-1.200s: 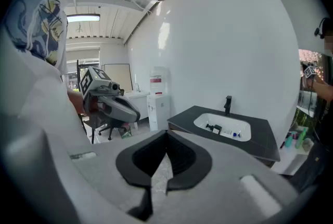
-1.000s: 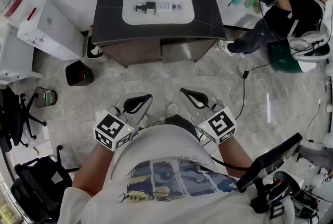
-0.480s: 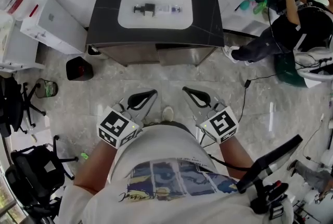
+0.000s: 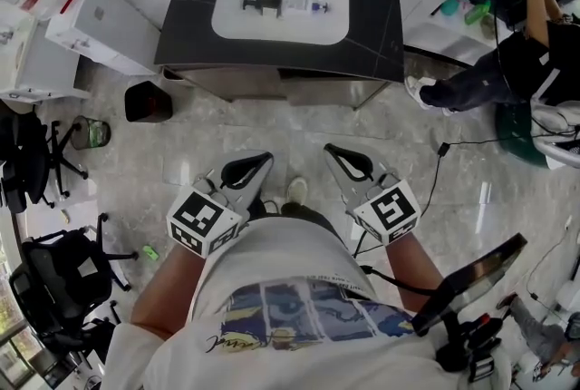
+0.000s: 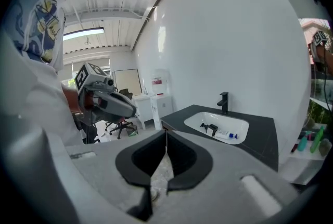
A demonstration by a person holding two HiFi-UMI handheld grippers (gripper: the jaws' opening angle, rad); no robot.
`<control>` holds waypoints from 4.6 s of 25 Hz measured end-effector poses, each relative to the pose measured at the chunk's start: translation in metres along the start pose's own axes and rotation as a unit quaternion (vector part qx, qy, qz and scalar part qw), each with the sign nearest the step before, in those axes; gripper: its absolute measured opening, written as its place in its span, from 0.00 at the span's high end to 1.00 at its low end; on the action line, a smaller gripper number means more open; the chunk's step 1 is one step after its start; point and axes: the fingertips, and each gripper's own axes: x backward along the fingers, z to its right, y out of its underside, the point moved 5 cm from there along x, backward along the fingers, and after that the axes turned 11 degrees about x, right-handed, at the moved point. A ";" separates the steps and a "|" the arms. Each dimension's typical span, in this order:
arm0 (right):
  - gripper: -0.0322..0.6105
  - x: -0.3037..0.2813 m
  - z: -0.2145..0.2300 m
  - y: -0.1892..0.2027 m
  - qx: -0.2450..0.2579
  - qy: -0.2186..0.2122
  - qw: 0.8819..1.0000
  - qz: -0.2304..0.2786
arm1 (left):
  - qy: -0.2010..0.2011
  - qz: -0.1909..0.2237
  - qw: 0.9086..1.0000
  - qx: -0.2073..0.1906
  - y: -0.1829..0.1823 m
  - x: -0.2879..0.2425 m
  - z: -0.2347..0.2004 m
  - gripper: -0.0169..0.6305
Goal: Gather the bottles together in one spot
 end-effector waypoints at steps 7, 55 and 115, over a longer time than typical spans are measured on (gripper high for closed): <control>0.91 -0.046 0.018 -0.014 0.007 -0.003 1.000 -0.016 | 0.008 0.010 1.000 0.008 -0.018 -0.002 -0.043 0.97; 0.79 -0.449 0.251 0.022 0.234 -0.188 0.929 -0.217 | -0.115 0.064 0.983 0.128 -0.177 -0.064 -0.269 0.97; 0.83 -0.522 0.257 0.080 0.219 -0.112 0.950 -0.193 | -0.134 0.053 0.971 0.192 -0.146 -0.050 -0.271 0.97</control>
